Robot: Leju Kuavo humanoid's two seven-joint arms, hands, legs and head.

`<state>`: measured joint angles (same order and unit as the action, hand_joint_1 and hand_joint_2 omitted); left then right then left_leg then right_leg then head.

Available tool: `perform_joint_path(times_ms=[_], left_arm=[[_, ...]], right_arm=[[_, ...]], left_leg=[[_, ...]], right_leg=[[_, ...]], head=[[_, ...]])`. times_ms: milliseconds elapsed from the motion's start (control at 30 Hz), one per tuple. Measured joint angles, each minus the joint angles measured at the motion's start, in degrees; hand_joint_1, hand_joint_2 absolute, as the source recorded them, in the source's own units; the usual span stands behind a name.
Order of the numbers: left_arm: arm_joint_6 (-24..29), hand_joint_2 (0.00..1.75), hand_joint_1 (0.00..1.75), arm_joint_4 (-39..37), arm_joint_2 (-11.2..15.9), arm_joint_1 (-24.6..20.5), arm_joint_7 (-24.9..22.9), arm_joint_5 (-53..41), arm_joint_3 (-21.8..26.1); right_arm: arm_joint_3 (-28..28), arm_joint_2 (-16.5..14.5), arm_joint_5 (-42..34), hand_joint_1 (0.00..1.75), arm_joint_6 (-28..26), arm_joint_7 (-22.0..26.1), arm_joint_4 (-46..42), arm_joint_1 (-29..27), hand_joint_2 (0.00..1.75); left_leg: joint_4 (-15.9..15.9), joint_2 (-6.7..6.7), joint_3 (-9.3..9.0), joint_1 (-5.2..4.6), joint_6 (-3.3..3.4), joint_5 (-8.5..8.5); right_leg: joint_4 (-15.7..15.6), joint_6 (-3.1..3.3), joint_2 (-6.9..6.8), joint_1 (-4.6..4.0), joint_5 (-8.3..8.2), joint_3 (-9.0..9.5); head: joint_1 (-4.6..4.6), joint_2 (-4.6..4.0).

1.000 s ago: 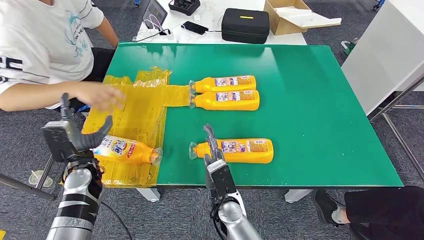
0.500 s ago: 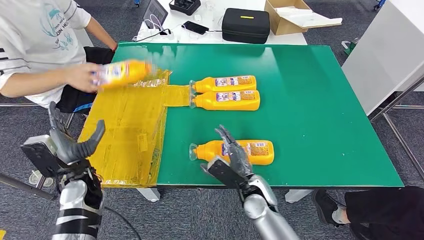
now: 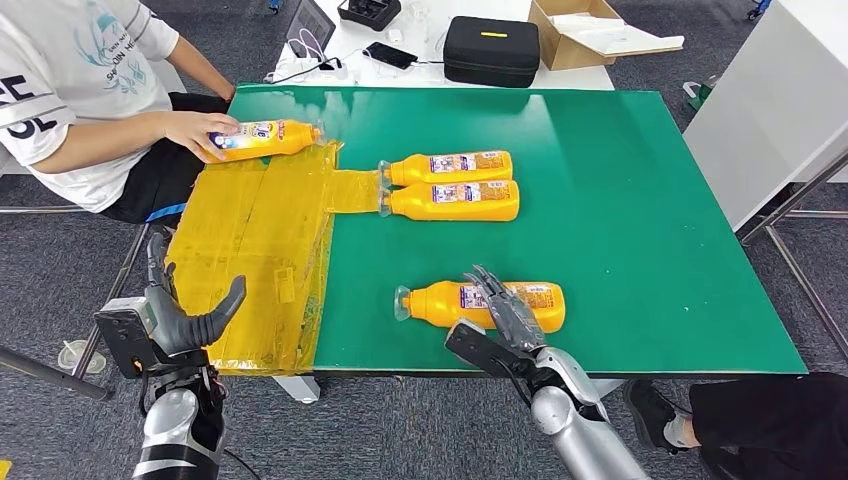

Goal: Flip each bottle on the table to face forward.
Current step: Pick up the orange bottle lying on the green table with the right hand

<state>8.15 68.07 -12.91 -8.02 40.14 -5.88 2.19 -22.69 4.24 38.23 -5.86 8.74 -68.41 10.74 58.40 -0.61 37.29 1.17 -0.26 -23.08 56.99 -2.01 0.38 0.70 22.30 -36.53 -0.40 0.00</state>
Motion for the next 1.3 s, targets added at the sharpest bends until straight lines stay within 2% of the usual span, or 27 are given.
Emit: perform_joint_path(times_ms=[267, 800, 1300], left_arm=[[-0.8, 1.75, 0.00, -1.9, -0.2, -0.2, 0.0, -0.8, 0.0], [-2.5, 1.75, 0.00, -3.6, -0.3, -1.1, 0.0, -0.2, -0.5], [-2.7, 1.75, 0.00, -4.0, -0.3, -1.4, 0.0, -0.2, -1.5]], right_arm=[[-0.3, 1.6, 1.6, 0.00, 1.8, -1.3, 0.0, 0.7, 1.75], [-0.4, 2.2, 7.1, 0.00, -7.6, 5.1, -0.7, 4.2, 1.75], [-0.4, 1.9, 7.3, 0.00, -7.7, 5.8, -0.7, 5.0, 1.75]], left_leg=[[0.0, -0.02, -0.02, -0.01, 0.01, 0.01], [0.0, 0.01, 0.00, 0.00, 0.01, 0.01], [0.0, 0.00, 0.02, 0.00, 0.01, 0.01]], right_leg=[[0.0, 0.00, -0.01, 0.01, 0.00, 0.03], [0.0, -0.01, 0.00, 0.00, -0.01, 0.01], [0.0, -0.01, 0.00, 0.00, -0.01, 0.01]], head=[[0.01, 0.00], [0.00, 0.00], [-0.01, 0.00]])
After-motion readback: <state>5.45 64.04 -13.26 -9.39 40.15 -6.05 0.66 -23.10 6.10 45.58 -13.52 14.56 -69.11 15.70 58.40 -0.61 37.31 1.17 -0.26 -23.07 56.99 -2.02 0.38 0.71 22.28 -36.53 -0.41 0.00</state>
